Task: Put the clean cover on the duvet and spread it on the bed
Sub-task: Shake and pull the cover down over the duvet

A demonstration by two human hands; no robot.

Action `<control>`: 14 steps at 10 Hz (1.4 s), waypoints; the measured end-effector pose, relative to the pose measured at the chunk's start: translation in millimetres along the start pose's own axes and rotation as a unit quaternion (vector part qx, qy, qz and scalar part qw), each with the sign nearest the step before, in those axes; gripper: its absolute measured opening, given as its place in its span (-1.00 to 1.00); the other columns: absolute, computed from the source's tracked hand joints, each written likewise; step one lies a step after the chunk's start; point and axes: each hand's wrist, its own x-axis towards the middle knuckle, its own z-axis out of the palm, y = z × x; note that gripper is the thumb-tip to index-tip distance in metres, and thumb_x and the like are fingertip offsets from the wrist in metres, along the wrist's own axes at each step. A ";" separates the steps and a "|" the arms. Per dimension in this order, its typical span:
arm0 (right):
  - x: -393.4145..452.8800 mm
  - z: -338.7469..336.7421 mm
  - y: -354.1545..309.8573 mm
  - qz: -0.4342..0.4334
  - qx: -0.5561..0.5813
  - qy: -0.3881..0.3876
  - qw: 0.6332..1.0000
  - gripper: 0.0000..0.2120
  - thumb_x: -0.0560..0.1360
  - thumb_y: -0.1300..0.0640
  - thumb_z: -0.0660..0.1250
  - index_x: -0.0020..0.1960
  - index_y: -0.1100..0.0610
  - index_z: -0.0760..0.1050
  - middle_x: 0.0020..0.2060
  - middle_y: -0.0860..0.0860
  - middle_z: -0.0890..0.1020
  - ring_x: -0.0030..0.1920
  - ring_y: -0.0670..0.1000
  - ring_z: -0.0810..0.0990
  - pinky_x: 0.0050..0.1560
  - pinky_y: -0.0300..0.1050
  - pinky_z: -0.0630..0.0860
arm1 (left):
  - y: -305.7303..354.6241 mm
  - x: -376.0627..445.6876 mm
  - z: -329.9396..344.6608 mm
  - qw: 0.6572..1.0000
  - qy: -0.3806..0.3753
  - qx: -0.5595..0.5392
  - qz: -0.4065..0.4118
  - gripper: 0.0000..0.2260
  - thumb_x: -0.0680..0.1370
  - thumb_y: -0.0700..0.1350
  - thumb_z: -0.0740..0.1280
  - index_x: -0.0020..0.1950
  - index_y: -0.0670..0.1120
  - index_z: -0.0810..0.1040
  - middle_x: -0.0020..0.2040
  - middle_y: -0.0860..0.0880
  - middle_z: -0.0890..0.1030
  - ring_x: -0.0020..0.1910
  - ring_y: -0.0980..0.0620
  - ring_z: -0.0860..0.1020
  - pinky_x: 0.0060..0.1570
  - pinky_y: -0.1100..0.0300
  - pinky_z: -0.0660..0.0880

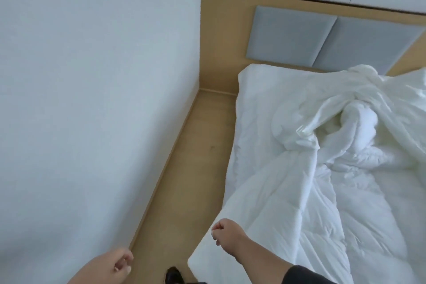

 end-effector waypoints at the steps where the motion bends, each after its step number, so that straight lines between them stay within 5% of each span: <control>1: 43.0 -32.5 -15.6 0.028 0.025 0.032 0.999 -0.85 0.47 0.13 0.19 -0.12 0.01 0.54 -0.13 -0.05 0.64 -0.17 -0.07 0.59 -0.19 -0.23 0.50 | 16.3 74.3 -34.1 0.998 -0.043 -0.022 0.031 -0.82 0.53 -0.09 0.40 -0.21 0.18 0.57 -0.22 0.20 0.61 -0.32 0.29 0.50 -0.05 0.49 0.35; 2: 99.0 -72.7 -41.2 0.039 0.037 0.053 0.997 -0.87 0.47 0.13 0.21 -0.16 0.00 0.52 -0.12 -0.05 0.64 -0.11 -0.05 0.61 -0.11 -0.20 0.51 | 33.7 148.2 -59.7 0.992 -0.073 -0.003 0.100 -0.56 0.57 -0.25 0.37 -0.51 0.00 0.52 -0.47 0.06 0.54 -0.49 0.22 0.37 -0.19 0.41 0.31; 3: 150.3 -127.9 -78.2 0.042 0.031 0.054 0.997 -0.87 0.47 0.19 0.16 -0.23 0.05 0.39 -0.19 0.01 0.52 -0.17 0.00 0.48 -0.15 -0.18 0.40 | 74.3 228.2 -104.3 0.989 -0.122 -0.075 0.041 -0.52 0.54 -0.39 0.33 -0.58 -0.15 0.42 -0.54 -0.08 0.42 -0.52 0.00 0.37 -0.26 0.14 0.32; 4: 172.8 -187.5 -109.3 0.042 0.032 0.075 0.996 -0.87 0.48 0.22 0.13 -0.22 0.07 0.35 -0.22 0.04 0.44 -0.19 0.02 0.39 -0.20 -0.16 0.34 | 135.7 305.2 -140.4 0.974 -0.169 0.095 0.118 -0.62 0.61 -0.20 0.30 -0.39 0.04 0.56 -0.36 0.06 0.55 -0.39 0.14 0.51 -0.03 0.26 0.21; 5: 177.7 -244.5 -127.0 0.056 0.095 0.131 0.985 -0.87 0.46 0.19 0.16 -0.16 0.04 0.45 -0.21 0.00 0.52 -0.20 0.00 0.44 -0.20 -0.15 0.38 | 217.7 363.7 -148.6 0.985 -0.069 0.066 0.144 -0.86 0.54 -0.04 0.39 -0.15 0.20 0.55 -0.16 0.07 0.60 -0.22 0.25 0.56 -0.06 0.47 0.34; 6: 169.6 -287.0 -119.0 0.072 0.136 0.178 0.972 -0.90 0.46 0.15 0.23 -0.15 0.01 0.52 -0.21 -0.04 0.60 -0.20 -0.04 0.55 -0.20 -0.19 0.45 | 310.6 394.6 -153.8 0.964 -0.097 0.144 0.204 -0.92 0.52 0.06 0.35 -0.02 0.22 0.49 -0.11 0.12 0.61 -0.15 0.33 0.56 -0.06 0.50 0.41; 8: 155.2 -322.3 -75.2 0.124 0.277 0.287 0.908 -0.89 0.49 0.15 0.30 -0.03 0.09 0.59 -0.22 -0.03 0.64 -0.27 -0.11 0.58 -0.32 -0.31 0.44 | 458.1 441.8 -143.1 0.905 -0.186 0.237 0.300 -0.91 0.56 0.05 0.30 0.06 0.18 0.51 0.00 0.19 0.59 0.00 0.31 0.53 -0.09 0.47 0.39; 11: 202.1 -384.7 -49.6 0.178 0.398 0.383 0.814 -0.96 0.46 0.19 0.34 -0.12 0.17 0.52 -0.25 0.00 0.59 -0.32 -0.10 0.58 -0.24 -0.17 0.49 | 586.9 548.7 -98.8 0.838 -0.313 0.292 0.338 -0.83 0.53 -0.04 0.28 0.12 0.07 0.54 -0.02 0.10 0.62 -0.04 0.16 0.59 -0.03 0.30 0.49; 12: 241.0 -438.6 -47.7 0.197 0.441 0.447 0.753 -0.88 0.49 0.16 0.37 0.03 0.09 0.58 -0.13 0.04 0.67 -0.20 -0.03 0.64 0.01 0.05 0.59 | 622.9 608.8 -83.7 0.837 -0.363 0.273 0.306 -0.83 0.51 -0.08 0.29 0.09 0.04 0.54 -0.03 0.03 0.65 -0.08 0.12 0.65 -0.06 0.22 0.54; 13: 279.8 -491.3 -52.5 0.249 0.431 0.494 0.713 -0.62 0.50 -0.02 0.45 0.26 0.07 0.53 0.01 -0.04 0.63 -0.06 -0.04 0.61 0.02 0.00 0.53 | 652.0 666.4 -66.2 0.826 -0.406 0.276 0.275 -0.84 0.52 -0.10 0.31 0.08 0.02 0.55 -0.02 0.00 0.64 -0.20 0.13 0.63 -0.20 0.26 0.51; 14: 324.5 -529.5 -55.2 0.312 0.345 0.473 0.748 -0.15 0.29 -0.36 0.48 0.46 -0.03 0.34 0.31 -0.04 0.53 0.20 0.03 0.53 0.22 0.02 0.42 | 671.3 713.1 -45.1 0.824 -0.442 0.277 0.220 -0.88 0.54 -0.11 0.32 0.06 -0.01 0.55 -0.02 -0.04 0.64 -0.25 0.11 0.59 -0.26 0.27 0.45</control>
